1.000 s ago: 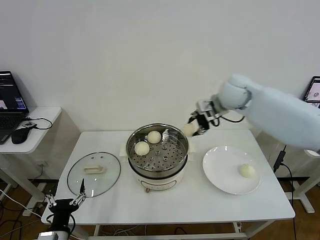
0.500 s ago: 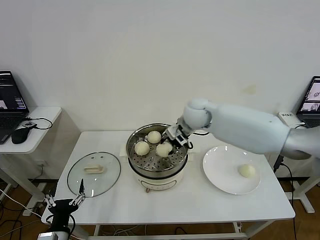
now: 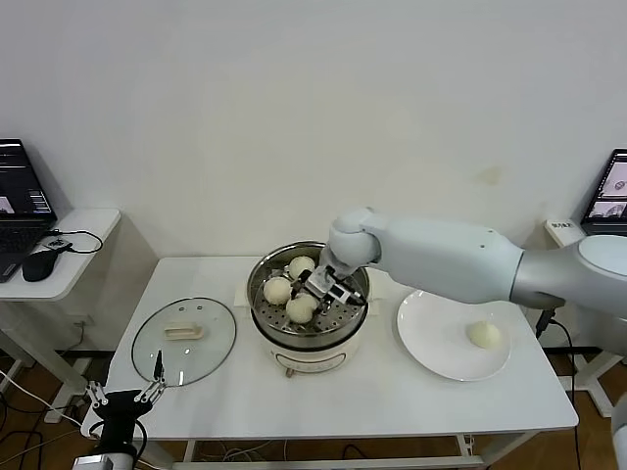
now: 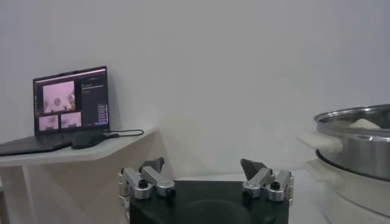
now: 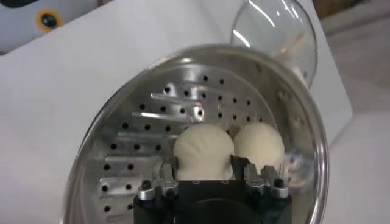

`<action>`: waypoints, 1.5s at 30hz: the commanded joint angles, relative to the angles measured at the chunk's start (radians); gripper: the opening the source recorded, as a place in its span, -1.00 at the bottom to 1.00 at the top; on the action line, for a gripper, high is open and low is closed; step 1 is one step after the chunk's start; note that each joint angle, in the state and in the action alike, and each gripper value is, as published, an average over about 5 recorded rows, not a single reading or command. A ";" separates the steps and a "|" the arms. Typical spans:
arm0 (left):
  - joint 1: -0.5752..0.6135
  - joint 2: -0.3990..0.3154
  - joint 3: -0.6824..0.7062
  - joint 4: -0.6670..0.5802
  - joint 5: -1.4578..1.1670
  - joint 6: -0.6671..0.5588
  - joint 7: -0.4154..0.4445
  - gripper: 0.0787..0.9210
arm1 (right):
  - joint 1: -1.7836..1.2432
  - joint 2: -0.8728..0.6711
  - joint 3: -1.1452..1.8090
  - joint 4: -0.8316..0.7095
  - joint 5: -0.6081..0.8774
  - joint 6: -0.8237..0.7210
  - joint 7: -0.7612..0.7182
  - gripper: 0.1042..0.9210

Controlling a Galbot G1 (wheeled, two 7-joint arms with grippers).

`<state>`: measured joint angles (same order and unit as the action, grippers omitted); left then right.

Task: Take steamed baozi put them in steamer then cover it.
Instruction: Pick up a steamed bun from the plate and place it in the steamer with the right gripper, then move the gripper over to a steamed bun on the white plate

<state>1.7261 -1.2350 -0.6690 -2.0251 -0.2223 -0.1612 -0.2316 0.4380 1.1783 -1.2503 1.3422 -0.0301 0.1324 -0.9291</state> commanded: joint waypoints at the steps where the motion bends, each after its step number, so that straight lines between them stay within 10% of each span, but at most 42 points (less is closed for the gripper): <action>1: 0.001 0.000 0.000 0.000 -0.001 -0.001 0.000 0.77 | 0.001 0.026 -0.020 0.000 -0.029 0.057 -0.004 0.14; 18: 0.007 0.001 -0.005 -0.004 -0.001 -0.004 -0.001 0.77 | 0.045 -0.061 0.027 0.025 0.006 0.028 -0.030 0.74; 33: 0.016 0.024 -0.017 -0.011 -0.007 -0.011 0.001 0.77 | 0.053 -0.371 0.185 0.115 0.150 -0.567 -0.048 0.76; 45: 0.011 0.038 -0.002 -0.005 -0.003 -0.008 0.002 0.77 | -0.140 -0.647 0.352 0.100 -0.013 -0.482 -0.140 0.76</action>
<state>1.7378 -1.1982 -0.6720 -2.0307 -0.2266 -0.1707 -0.2302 0.4050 0.7164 -1.0127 1.4407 0.0253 -0.3165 -1.0186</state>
